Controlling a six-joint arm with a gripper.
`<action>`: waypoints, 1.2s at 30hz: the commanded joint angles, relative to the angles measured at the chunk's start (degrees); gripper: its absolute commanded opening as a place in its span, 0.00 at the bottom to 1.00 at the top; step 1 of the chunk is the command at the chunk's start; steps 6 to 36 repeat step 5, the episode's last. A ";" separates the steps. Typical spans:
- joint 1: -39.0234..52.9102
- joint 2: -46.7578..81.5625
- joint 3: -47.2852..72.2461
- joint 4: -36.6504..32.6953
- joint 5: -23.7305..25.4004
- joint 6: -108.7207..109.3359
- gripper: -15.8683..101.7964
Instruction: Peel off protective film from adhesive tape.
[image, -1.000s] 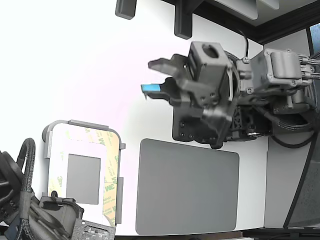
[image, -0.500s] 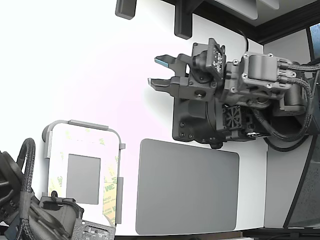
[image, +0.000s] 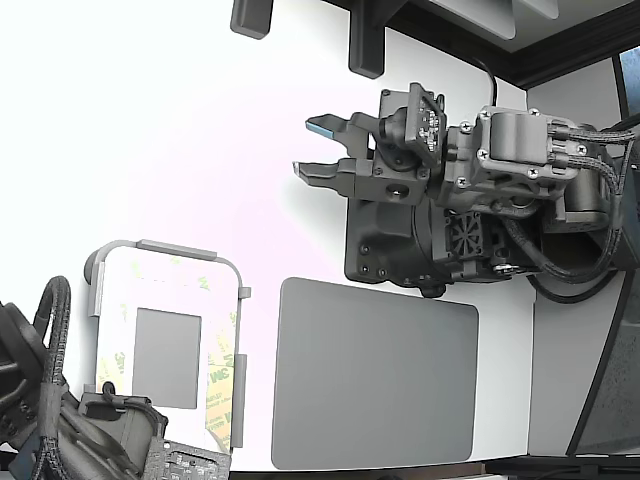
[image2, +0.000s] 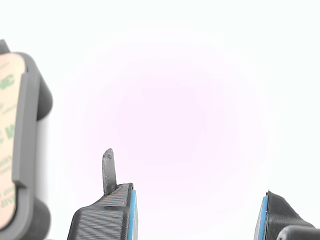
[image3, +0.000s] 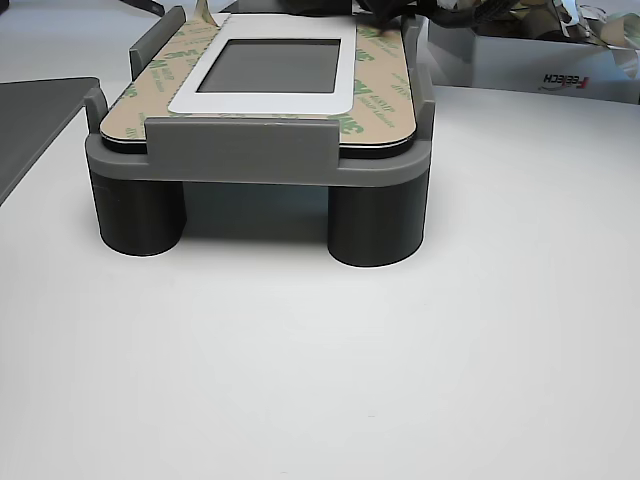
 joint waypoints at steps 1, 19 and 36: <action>-0.97 1.23 -1.32 -0.35 -0.09 -0.09 0.98; -0.97 1.23 -1.32 -0.35 -0.09 -0.09 0.98; -0.97 1.23 -1.32 -0.35 -0.09 -0.09 0.98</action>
